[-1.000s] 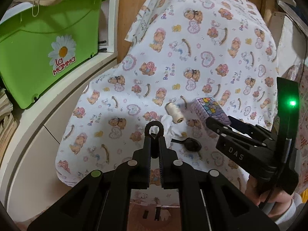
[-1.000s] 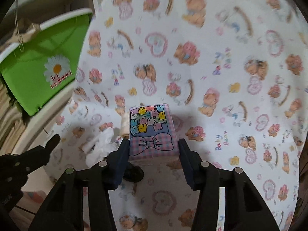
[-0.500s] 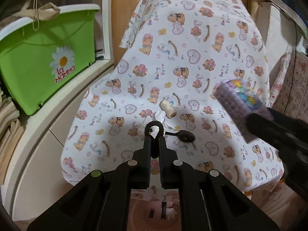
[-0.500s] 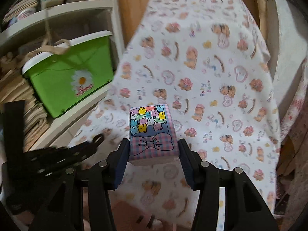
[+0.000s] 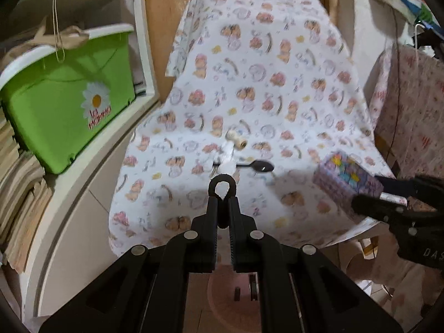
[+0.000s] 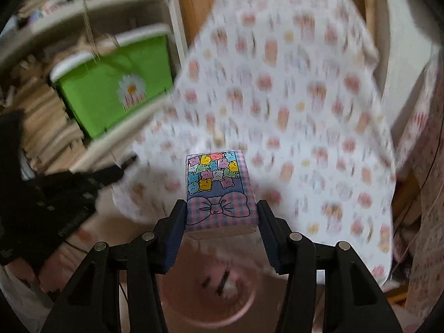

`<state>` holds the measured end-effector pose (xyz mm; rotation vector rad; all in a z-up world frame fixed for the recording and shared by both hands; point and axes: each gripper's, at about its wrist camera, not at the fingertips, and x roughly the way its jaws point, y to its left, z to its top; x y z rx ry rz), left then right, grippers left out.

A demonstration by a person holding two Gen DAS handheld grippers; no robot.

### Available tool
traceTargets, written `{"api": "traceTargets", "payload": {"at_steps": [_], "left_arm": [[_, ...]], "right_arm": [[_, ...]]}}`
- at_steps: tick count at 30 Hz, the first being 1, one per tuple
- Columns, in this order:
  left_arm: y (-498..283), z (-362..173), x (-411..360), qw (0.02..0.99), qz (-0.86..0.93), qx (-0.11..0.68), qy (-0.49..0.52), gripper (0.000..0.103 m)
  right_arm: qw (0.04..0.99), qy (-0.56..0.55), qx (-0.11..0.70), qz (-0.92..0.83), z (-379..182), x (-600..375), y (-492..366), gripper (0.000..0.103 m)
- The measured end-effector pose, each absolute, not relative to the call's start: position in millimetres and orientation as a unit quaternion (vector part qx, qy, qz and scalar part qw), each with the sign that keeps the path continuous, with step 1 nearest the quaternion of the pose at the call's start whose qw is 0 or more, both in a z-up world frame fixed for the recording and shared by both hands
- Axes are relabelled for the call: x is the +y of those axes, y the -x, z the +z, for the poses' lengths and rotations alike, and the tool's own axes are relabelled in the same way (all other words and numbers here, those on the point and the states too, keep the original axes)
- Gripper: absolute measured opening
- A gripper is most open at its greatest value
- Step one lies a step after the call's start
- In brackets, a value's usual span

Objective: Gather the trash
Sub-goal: 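Carry the held box down to the pink basket with the right tool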

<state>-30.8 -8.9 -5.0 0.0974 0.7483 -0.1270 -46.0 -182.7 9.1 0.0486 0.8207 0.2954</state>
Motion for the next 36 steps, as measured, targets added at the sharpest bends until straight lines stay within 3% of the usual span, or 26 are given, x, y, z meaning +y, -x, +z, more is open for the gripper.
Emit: {"api": "traceTargets", "payload": {"at_steps": [10,36], "left_arm": [[13,-50,-2,0.86,-0.096,0.502,0.008,0.007],[1,-162,-18,0.749,-0.079,0.658,0.019,0.007]], "right_arm": [[0.863,-0.013,0.468,0.188,-37,-171,49,0.053],[0.78,-0.012,0.605,0.16,-147,-151,30,0.052]]}}
